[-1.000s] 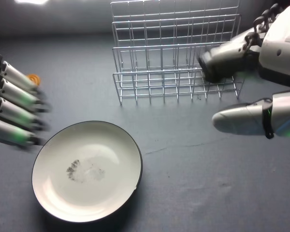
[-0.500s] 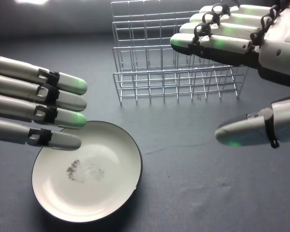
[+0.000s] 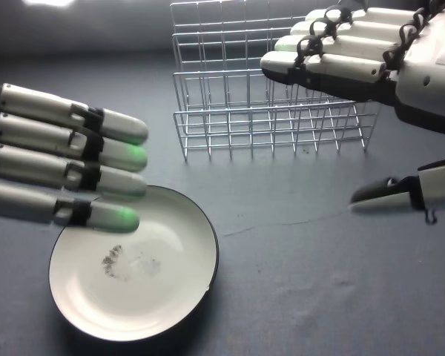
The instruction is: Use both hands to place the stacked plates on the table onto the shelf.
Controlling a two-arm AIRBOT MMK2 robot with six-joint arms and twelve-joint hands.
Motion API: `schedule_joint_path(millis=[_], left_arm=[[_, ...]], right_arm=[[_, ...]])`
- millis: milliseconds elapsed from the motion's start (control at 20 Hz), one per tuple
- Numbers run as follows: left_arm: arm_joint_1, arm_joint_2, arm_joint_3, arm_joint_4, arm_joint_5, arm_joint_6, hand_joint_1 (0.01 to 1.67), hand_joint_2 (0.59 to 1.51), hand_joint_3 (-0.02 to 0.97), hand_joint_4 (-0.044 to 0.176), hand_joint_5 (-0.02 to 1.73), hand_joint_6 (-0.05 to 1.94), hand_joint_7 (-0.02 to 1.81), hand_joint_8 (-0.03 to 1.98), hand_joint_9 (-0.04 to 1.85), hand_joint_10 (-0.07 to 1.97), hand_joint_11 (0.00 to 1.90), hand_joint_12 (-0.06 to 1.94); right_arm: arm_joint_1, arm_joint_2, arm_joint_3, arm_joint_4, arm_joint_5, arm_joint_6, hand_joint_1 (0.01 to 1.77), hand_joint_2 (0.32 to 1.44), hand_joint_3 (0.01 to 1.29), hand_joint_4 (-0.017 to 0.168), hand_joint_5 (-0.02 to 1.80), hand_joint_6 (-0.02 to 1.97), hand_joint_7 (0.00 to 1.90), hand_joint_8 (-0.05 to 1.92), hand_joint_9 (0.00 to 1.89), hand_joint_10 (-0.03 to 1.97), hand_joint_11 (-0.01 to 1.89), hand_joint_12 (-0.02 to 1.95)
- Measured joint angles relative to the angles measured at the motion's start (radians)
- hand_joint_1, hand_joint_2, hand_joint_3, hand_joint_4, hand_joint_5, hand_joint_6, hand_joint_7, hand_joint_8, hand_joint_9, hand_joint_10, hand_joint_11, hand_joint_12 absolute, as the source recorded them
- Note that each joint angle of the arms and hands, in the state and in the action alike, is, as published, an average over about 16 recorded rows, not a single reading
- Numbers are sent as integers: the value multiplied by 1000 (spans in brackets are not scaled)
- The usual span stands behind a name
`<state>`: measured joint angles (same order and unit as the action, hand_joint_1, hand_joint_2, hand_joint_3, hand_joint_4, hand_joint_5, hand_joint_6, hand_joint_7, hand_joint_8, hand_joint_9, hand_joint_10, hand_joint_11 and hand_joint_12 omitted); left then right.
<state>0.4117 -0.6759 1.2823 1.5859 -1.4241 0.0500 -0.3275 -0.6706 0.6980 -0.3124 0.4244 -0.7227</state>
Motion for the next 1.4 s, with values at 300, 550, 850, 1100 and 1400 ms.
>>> schedule_joint_path(millis=[300, 550, 850, 1100, 1400], left_arm=[[-1, 6, -7, 12, -14, -10, 16, 1074, 35, -2, 34, 6, 22, -7, 17, 5, 14, -12], [-1, 6, -6, 41, -22, -7, 15, 1074, 32, -2, 44, 11, 24, -5, 15, 5, 14, -12], [54, -6, 5, 80, -12, 32, 15, 1075, 31, -2, 54, 13, 27, -4, 15, 6, 14, -11], [134, -25, 28, 104, 21, 74, 15, 1077, 30, -2, 51, 7, 27, -3, 17, 6, 14, -11], [255, -55, 77, 106, 76, 119, 16, 1080, 24, -2, 49, 6, 25, -4, 19, 6, 14, -12]], right_arm=[[0, 0, -6, 2, -16, 0, 971, 958, 17, -1, 27, 18, 21, 16, 21, 5, 22, 158], [0, 0, -11, 3, -29, 0, 1128, 914, 16, -1, 42, 18, 23, 15, 23, 5, 21, 318], [0, 0, -15, 3, -37, -3, 1172, 882, 16, -1, 50, 18, 20, 15, 20, 5, 18, 423], [0, 0, -18, 3, -40, -7, 1150, 879, 16, -1, 43, 18, 17, 14, 17, 5, 17, 427], [0, 0, -20, 3, -41, -13, 1184, 896, 16, -1, 22, 18, 11, 15, 12, 5, 18, 462]])
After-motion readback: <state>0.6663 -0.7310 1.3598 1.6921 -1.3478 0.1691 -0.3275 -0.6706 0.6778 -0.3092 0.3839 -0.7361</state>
